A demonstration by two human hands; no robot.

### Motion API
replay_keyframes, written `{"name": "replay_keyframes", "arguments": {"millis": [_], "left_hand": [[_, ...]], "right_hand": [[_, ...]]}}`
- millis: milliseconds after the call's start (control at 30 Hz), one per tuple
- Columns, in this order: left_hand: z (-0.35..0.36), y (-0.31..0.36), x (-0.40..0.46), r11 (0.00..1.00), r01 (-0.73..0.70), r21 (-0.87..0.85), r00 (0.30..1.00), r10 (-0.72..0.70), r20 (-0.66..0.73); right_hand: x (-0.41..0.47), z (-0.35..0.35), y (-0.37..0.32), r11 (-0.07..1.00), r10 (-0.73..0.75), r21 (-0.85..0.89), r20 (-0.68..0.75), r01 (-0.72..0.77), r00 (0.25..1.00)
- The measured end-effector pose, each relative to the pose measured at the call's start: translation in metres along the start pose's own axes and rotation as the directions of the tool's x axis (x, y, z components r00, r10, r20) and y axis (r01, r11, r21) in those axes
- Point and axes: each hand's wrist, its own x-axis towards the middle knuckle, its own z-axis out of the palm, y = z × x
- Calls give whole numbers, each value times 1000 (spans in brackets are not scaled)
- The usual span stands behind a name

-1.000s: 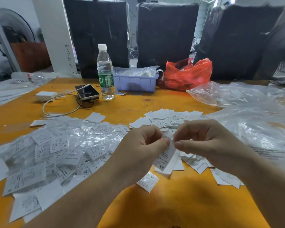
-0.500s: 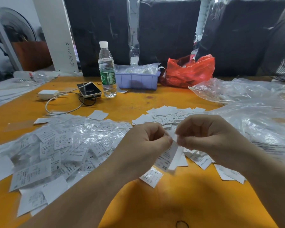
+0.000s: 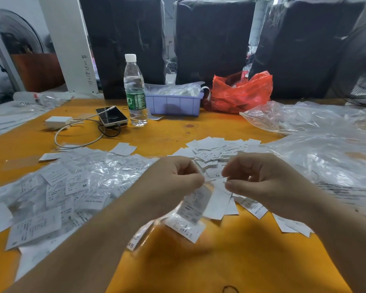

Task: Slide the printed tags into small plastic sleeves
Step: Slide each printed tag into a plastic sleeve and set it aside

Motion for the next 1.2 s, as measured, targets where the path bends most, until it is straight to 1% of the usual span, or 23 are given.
{"name": "replay_keyframes", "arguments": {"millis": [67,100,167,267,300,367,400,467,533,567,600,633,700,733,800,933,1000,1067,1133,1200], "left_hand": [[-13,-5,5,983,87,164,996,-84,-24],[-18,-8,7,953,120,277,992,-107,-62],[-22,-14,9,864,164,477,982,-95,-165],[-24,-19,11,768,177,615,945,42,-324],[-25,-19,12,764,160,625,924,107,-368],[-23,-15,10,816,52,576,884,231,-407],[-18,-12,8,849,-20,528,880,265,-393],[-1,-8,2,877,-143,460,913,296,-281],[19,-6,-4,856,-241,458,936,329,-123],[27,-7,-6,839,-272,471,940,336,-57],[35,-8,-6,822,-283,495,945,328,-5],[40,-11,-5,801,-281,529,951,306,41],[47,-14,-2,759,-280,588,957,270,108],[48,-14,0,742,-294,602,953,277,123],[48,-14,2,724,-320,611,941,320,115],[46,-14,1,702,-331,631,924,377,66],[45,-13,0,700,-326,635,924,378,57],[43,-11,0,697,-327,638,923,381,58],[41,-11,0,698,-330,635,923,381,60],[41,-11,0,710,-326,624,926,374,58]], "right_hand": [[0,-1,3,988,9,-153,-43,-15,999],[0,-1,4,980,10,-200,-71,-24,997],[1,-4,5,963,-5,-269,-137,-32,991],[3,-14,7,926,-64,-376,-241,-32,969],[3,-18,7,918,-83,-395,-276,-35,958],[4,-25,8,906,-120,-421,-347,-40,930],[4,-27,9,896,-140,-442,-379,-46,915],[4,-30,9,859,-191,-508,-430,-62,882],[5,-32,11,818,-209,-563,-480,-117,852],[5,-35,13,807,-188,-569,-504,-160,843],[5,-38,15,800,-140,-561,-517,-211,845],[5,-41,18,793,-60,-547,-510,-270,858],[5,-44,21,747,149,-541,-431,-388,890],[5,-43,22,721,235,-550,-377,-421,896],[5,-39,23,708,325,-555,-294,-437,899],[6,-34,21,720,378,-541,-220,-435,899],[6,-35,21,704,363,-559,-249,-439,898],[5,-39,21,677,286,-585,-350,-447,892],[5,-46,21,658,216,-591,-445,-466,869],[5,-52,21,620,234,-597,-478,-509,847]]}}
